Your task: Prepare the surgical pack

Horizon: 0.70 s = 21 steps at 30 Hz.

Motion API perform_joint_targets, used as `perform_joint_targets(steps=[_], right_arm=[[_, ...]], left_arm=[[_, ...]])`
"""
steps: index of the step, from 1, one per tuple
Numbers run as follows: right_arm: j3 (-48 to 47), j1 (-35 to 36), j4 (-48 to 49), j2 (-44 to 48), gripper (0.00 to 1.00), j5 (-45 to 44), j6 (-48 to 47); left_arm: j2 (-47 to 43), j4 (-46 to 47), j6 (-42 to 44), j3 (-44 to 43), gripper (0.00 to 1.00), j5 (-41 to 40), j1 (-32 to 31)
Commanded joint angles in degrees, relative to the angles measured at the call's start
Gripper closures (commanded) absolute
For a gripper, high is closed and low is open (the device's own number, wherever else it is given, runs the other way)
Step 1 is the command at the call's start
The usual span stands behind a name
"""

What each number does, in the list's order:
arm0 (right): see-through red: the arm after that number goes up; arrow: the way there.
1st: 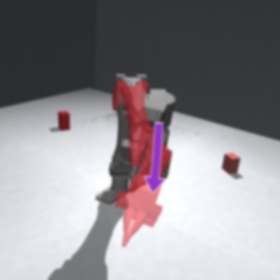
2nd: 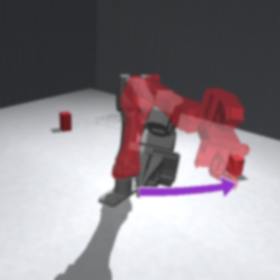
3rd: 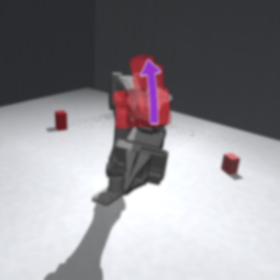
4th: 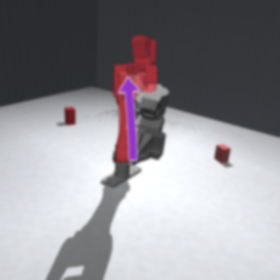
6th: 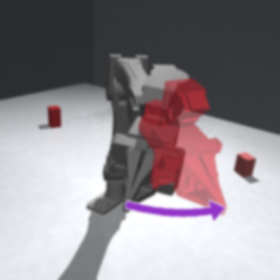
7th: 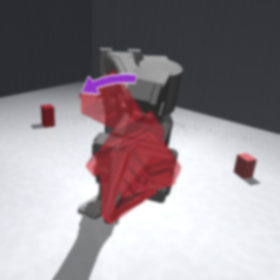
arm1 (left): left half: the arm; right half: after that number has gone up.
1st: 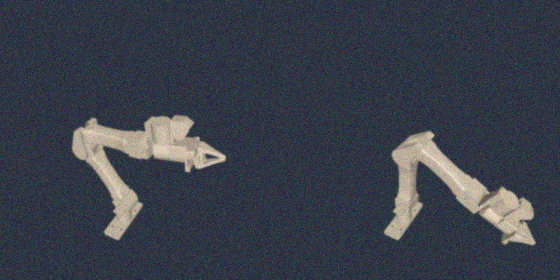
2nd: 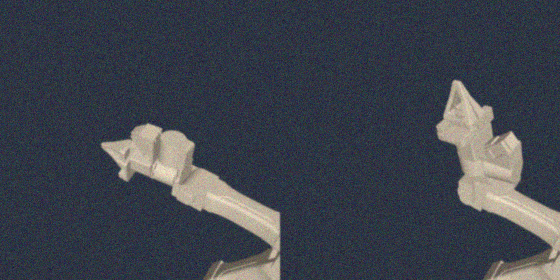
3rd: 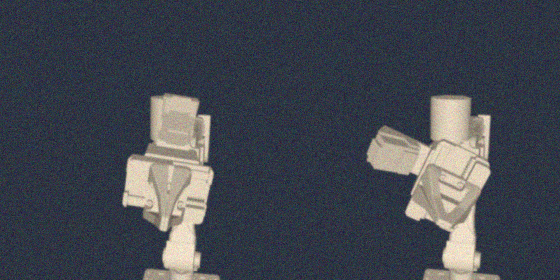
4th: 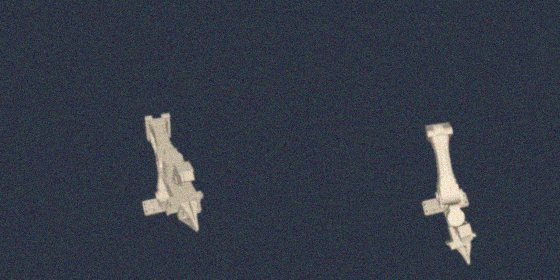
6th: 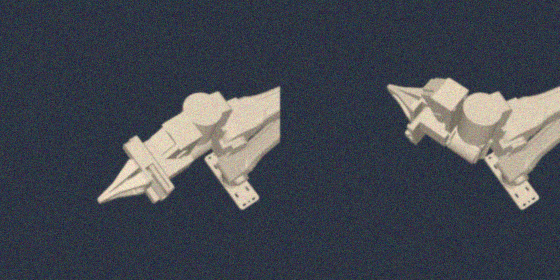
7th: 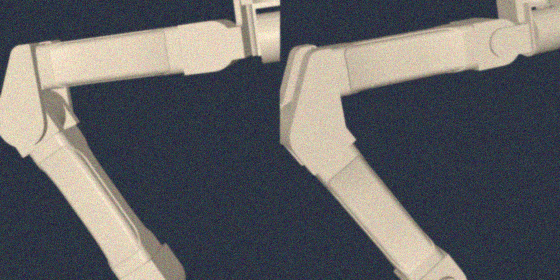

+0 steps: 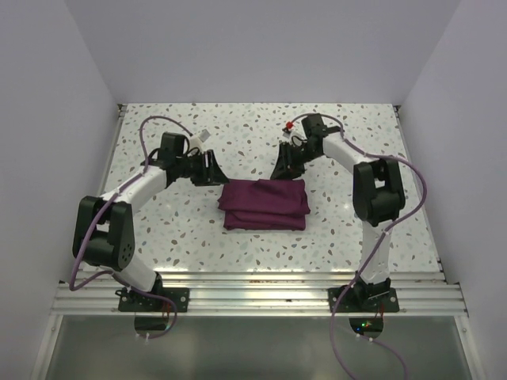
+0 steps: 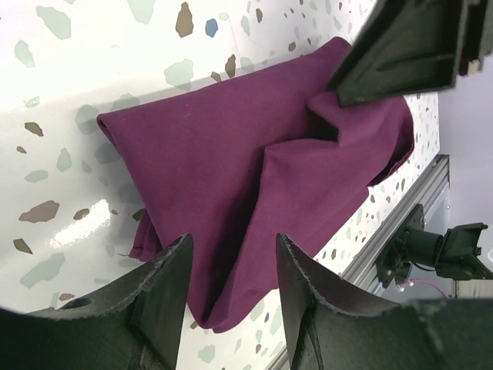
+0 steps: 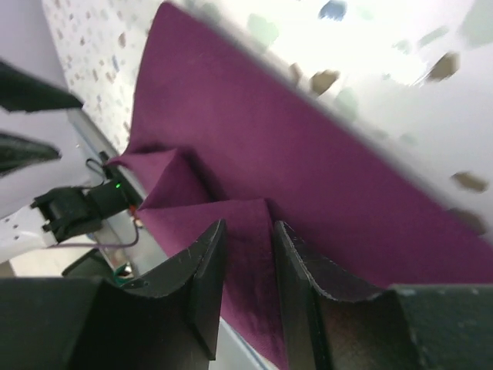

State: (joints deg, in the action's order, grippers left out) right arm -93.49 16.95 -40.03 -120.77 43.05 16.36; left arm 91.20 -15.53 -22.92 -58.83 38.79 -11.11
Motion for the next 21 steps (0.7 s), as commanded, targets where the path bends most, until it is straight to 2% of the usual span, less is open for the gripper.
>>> perform_joint_targets(steps=[1, 7, 11, 15, 16, 17, 18, 21], right_arm=[[3.65, 1.59, -2.77, 8.69, 0.65, 6.96, 0.43], [18.32, 7.91, -12.69, 22.84, 0.64, 6.79, -4.66], [31.15, 8.89, -15.42, 32.86, 0.61, 5.65, -3.09], [32.06, 7.93, -15.26, 39.81, 0.57, -1.19, 0.68], [31.36, 5.92, -14.64, 41.13, 0.54, -6.87, 3.56], [30.48, 4.51, -12.55, 41.49, 0.48, -9.53, 5.42], [30.04, 2.76, -11.66, 41.41, 0.46, -12.35, 6.83], [27.85, -3.84, -8.49, 37.73, 0.50, -20.27, 12.11]], left_arm=[[-0.23, 1.29, 0.16, -2.60, 0.49, 0.94, 1.18], [0.82, -0.02, -0.37, -3.75, 0.51, -0.81, 1.97], [2.05, -0.47, -0.64, -4.10, 0.52, -1.52, 2.50], [3.72, -1.35, -1.17, -4.80, 0.53, -1.79, 2.50], [4.59, -1.43, -1.17, -5.07, 0.53, -1.61, 2.50], [5.21, -1.43, -1.17, -5.24, 0.53, -1.61, 2.50], [5.91, -2.13, -1.17, -5.94, 0.53, -1.61, 2.50], [10.13, -4.77, -0.64, -8.22, 0.56, -2.66, 2.41]])
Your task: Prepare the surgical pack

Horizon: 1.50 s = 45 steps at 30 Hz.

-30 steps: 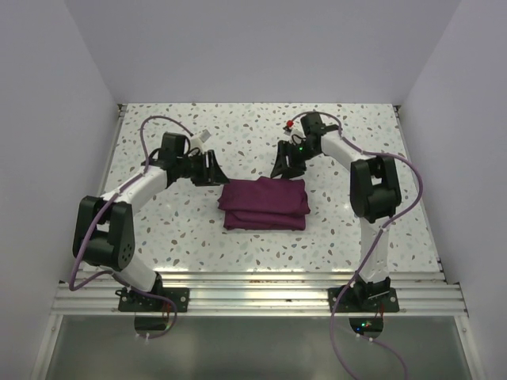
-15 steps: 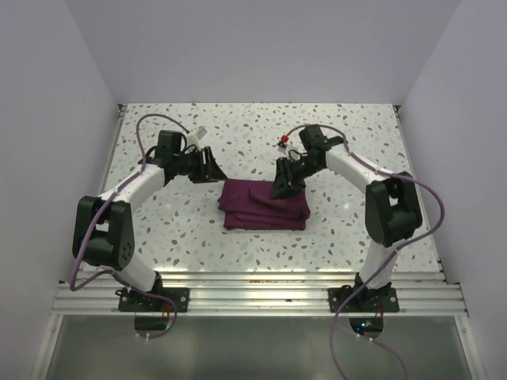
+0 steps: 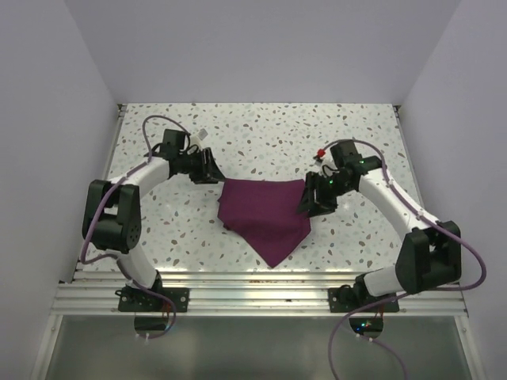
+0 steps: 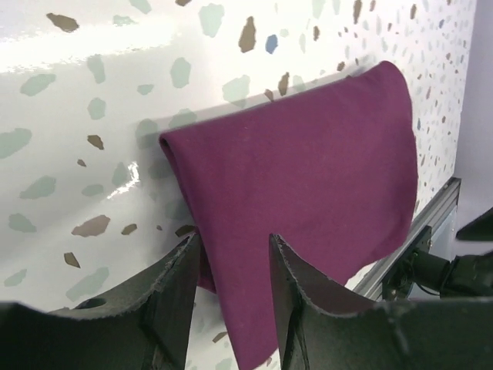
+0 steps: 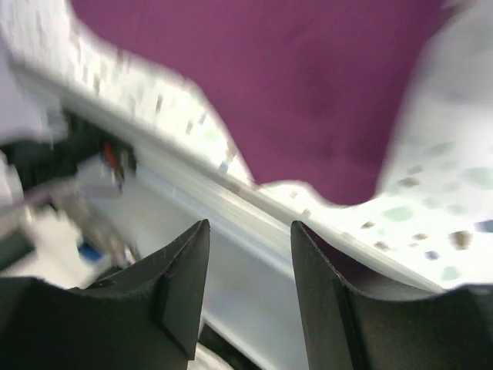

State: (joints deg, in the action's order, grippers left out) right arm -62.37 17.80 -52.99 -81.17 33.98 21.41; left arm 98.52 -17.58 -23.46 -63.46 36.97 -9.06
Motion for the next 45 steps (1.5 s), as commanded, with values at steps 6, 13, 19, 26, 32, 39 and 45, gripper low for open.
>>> perform_joint_targets(steps=[6, 13, 19, 26, 32, 39, 45], right_arm=[[-13.56, -9.36, 1.05, -16.38, 0.71, -23.24, 5.14], [-20.59, -7.62, 4.56, -30.88, 0.83, -20.45, 5.22], [-26.57, -2.87, 5.17, -37.48, 0.83, -17.99, 6.62], [-39.04, 0.04, 5.44, -47.75, 0.82, -13.15, 10.40], [-62.75, 0.04, 1.59, -61.97, 0.81, -12.71, 12.78], [-77.57, -4.86, -2.91, -65.20, 0.53, -16.03, 11.91], [-49.02, -12.97, -3.34, -43.31, 0.23, -20.70, 6.11]], left_arm=[[10.63, -10.00, 0.00, -8.34, 0.74, -8.65, -0.17], [11.43, -11.95, -0.26, -7.03, 0.86, -11.22, -4.90], [9.68, -7.47, -3.60, -1.32, 0.87, -5.25, -8.07], [7.22, -7.10, -8.09, 3.87, 0.81, -6.45, -8.43], [-2.26, -16.94, -5.37, 10.00, 0.55, -17.02, -5.80], [-20.18, -25.91, -1.77, 16.09, 0.49, -13.00, -4.83], [-25.49, -20.49, 3.33, 3.19, 0.38, -16.32, -10.80]])
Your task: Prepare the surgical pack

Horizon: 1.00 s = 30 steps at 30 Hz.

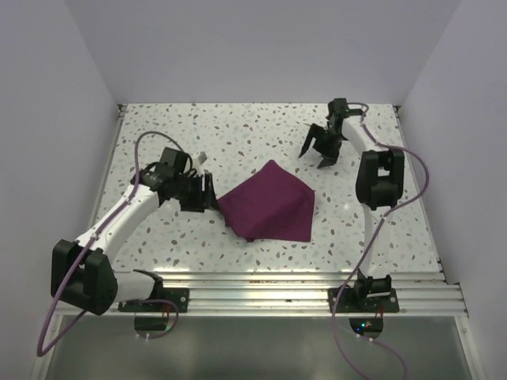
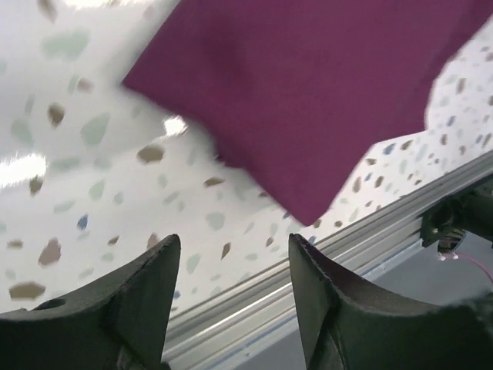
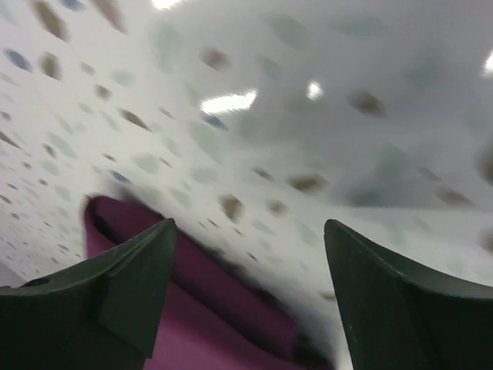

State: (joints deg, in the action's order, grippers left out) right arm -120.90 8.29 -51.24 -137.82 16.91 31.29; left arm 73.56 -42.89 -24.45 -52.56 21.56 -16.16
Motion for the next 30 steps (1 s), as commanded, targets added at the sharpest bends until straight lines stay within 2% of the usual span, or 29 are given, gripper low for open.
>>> perform_joint_targets(steps=[1, 3, 4, 6, 10, 16, 22, 30], right_arm=[[11.98, -3.46, -5.44, 16.06, 0.16, -3.55, -5.26], [20.50, -3.46, -5.01, 23.36, 0.10, -2.06, -5.54], [23.66, -3.46, -4.40, 25.82, 0.05, -0.83, -5.45], [32.46, -3.46, -2.72, 32.68, 0.02, 1.45, -5.36], [44.05, -4.77, -1.93, 42.44, 0.01, 2.96, -5.71], [51.46, -8.11, -3.25, 51.06, 0.01, 3.74, -8.43], [57.61, -10.76, -2.99, 55.11, 0.01, 5.24, -8.26], [61.05, -10.76, -0.61, 56.69, 0.01, 8.32, -6.33]], left_arm=[[1.39, 5.45, 4.84, -8.69, 0.37, -1.17, -4.40], [3.60, 6.85, 7.38, -11.42, 0.34, -1.78, -7.73], [5.87, 6.95, 8.09, -12.65, 0.30, -4.57, -11.57], [7.64, 8.17, 10.46, -15.81, 0.30, -7.22, -15.37], [12.99, 9.41, 13.19, -17.93, 0.28, -16.34, -25.46], [21.16, 9.85, 17.59, -20.30, 0.26, -30.58, -37.86], [25.67, 7.56, 19.17, -20.83, 0.27, -40.44, -43.33], [28.48, 5.72, 17.50, -21.01, 0.34, -48.10, -44.74]])
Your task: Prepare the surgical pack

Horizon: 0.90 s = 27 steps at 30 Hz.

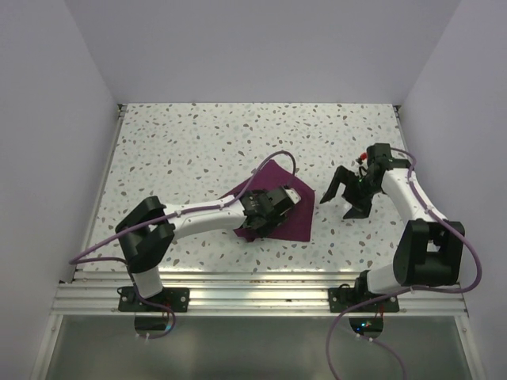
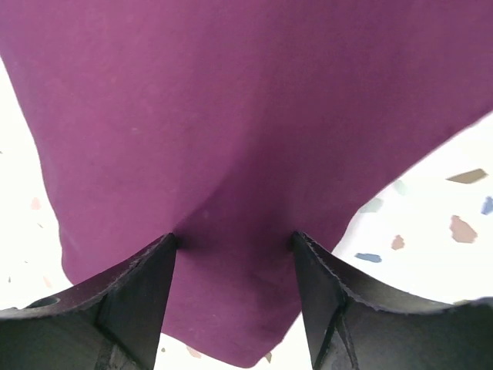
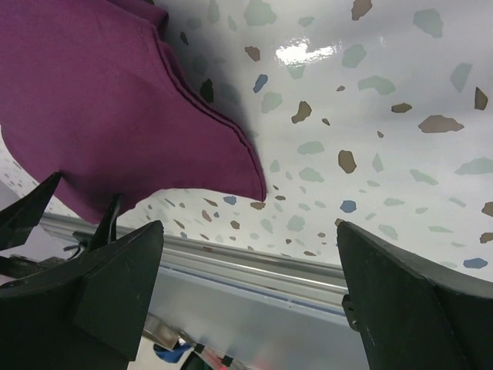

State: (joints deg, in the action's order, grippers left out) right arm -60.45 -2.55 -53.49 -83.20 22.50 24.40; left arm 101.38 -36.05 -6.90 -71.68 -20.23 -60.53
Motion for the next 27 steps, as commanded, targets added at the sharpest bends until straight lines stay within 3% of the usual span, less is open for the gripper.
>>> perform_joint_targets(steps=[1, 17, 27], right_arm=[[0.94, 0.09, 1.81, 2.08, 0.01, 2.90, 0.64], [2.79, 0.17, 3.75, 3.22, 0.01, 4.39, 3.10], [6.21, 0.70, 4.97, 5.15, 0.01, 6.59, 3.63]], left_arm=[[0.66, -1.12, -0.05, -1.80, 0.35, -6.75, -0.29], [2.68, 0.45, 1.62, -2.06, 0.39, -3.33, -0.46], [3.91, 0.98, 2.06, -3.64, 0.65, -3.50, -0.46]])
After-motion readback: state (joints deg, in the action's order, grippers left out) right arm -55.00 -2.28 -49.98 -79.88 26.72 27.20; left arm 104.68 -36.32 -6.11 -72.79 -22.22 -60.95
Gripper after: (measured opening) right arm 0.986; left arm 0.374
